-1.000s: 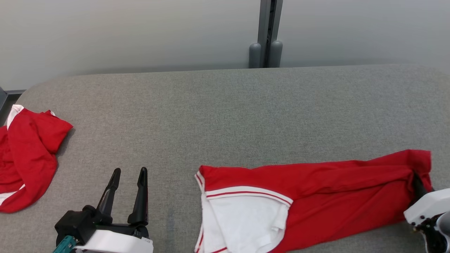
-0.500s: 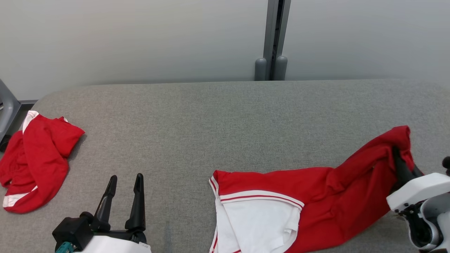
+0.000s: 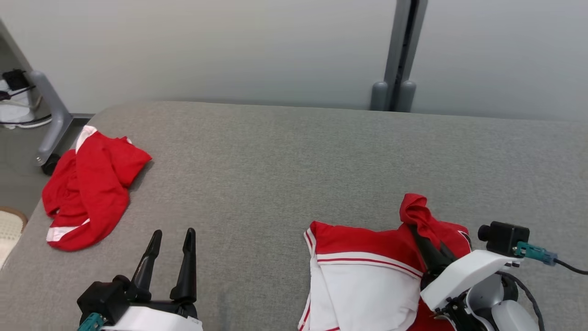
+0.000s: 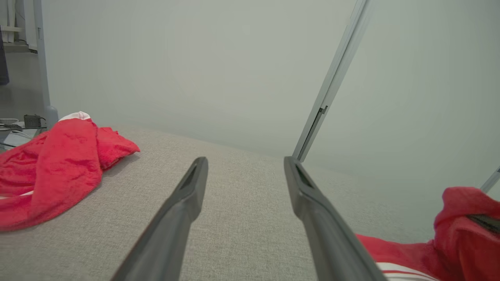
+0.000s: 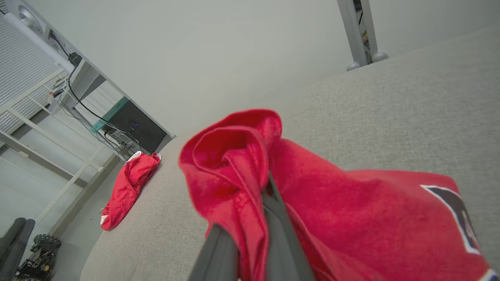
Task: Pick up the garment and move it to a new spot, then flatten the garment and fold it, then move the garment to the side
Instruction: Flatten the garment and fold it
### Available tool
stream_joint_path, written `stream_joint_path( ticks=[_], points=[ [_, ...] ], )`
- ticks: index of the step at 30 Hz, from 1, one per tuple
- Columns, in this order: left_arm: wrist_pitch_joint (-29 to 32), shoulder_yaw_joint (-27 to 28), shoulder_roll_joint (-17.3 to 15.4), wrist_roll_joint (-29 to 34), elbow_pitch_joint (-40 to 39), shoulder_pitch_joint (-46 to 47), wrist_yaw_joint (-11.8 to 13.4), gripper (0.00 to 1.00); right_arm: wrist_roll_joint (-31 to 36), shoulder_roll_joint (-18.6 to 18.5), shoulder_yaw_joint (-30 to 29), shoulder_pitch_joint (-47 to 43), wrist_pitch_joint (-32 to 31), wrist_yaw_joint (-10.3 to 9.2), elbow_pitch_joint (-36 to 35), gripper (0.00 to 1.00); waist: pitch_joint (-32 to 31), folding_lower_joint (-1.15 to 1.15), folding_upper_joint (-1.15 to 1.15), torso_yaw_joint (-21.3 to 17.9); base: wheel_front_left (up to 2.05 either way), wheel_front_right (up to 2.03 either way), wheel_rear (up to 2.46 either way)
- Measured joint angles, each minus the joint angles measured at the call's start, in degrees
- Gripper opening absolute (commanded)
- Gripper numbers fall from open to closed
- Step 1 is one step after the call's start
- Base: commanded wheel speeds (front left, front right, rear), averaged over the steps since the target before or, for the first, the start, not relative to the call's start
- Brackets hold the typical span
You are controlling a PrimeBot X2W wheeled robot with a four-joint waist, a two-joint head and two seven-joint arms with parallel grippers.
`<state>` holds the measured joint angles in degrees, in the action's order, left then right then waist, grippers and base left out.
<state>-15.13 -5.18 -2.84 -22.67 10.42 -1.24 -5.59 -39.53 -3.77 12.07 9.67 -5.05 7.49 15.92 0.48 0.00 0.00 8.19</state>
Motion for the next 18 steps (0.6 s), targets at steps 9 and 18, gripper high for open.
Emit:
stream_joint_path(
  ticks=[9, 18],
  points=[
    [0.0, -0.1, 0.0, 0.2, 1.3, 0.9, -0.9, 1.0, -3.1, 0.9, 4.2, 1.6, 1.6, -0.01, 6.4, 0.0, 1.2, 0.0, 0.0, 5.8, 0.0, 0.0, 0.0],
    [0.0, 0.2, 0.0, 0.5, 1.7, 1.6, -1.0, 1.0, -8.0, 1.0, 10.9, 4.5, 4.4, -0.01, 11.8, 0.0, 2.0, 0.0, 0.0, 7.8, 0.0, 0.0, 0.0]
  ],
)
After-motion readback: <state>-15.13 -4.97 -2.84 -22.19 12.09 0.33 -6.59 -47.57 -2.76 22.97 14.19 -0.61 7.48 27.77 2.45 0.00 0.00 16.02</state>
